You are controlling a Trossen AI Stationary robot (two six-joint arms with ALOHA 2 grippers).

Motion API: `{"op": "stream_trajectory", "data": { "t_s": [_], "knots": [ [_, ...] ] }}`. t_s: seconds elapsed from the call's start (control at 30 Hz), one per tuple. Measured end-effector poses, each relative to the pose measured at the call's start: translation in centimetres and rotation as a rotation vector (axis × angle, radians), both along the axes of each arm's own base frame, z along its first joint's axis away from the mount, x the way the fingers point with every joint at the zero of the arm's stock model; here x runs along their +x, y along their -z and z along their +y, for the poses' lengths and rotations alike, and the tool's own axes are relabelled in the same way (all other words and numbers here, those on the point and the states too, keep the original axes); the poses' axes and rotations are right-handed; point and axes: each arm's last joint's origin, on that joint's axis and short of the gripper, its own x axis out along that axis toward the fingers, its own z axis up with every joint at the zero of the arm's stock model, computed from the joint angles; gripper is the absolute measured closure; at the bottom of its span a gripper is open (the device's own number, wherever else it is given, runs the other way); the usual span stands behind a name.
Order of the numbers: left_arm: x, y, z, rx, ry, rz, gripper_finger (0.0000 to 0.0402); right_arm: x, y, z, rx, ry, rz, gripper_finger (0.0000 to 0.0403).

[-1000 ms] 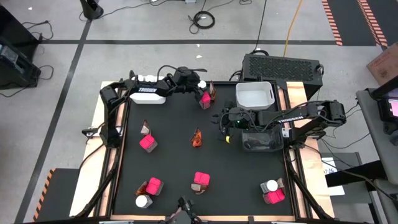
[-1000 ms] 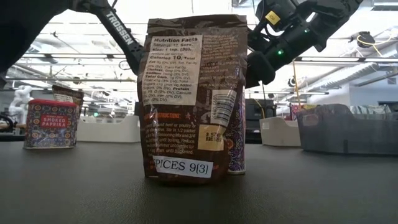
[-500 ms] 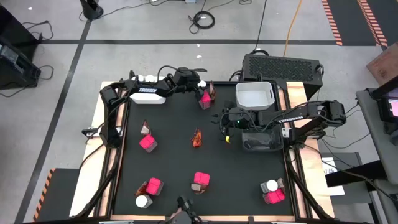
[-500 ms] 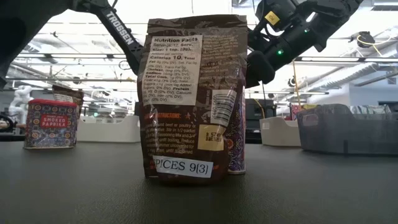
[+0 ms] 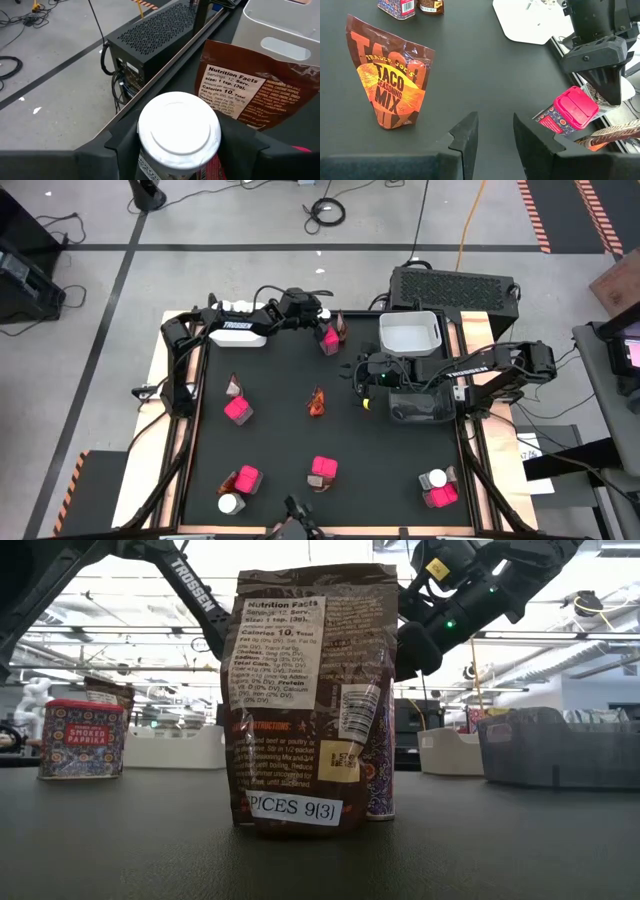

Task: Sort spices by type
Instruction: Put the white seasoning bottle into the left white bin

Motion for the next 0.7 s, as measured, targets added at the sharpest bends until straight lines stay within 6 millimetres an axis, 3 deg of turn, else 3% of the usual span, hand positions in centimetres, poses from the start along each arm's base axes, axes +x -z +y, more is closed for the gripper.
{"op": "stream_trajectory", "data": {
  "t_s": [0.27,0.5,0.7],
  "knots": [
    [-0.3,-1.7,-0.2,0.016,-0.005,-0.034,0.0188,0.0,0.0,0.0,0.0,0.0,0.0,0.0283],
    [-1.4,-5.3,-0.9,0.049,-0.008,-0.063,0.0187,0.0,0.0,0.0,0.0,0.0,0.0,0.0283],
    [-3.7,-9.6,-2.2,0.097,-0.062,-0.031,0.0189,0.0,0.0,0.0,0.0,0.0,0.0,0.0283]
  ]
}}
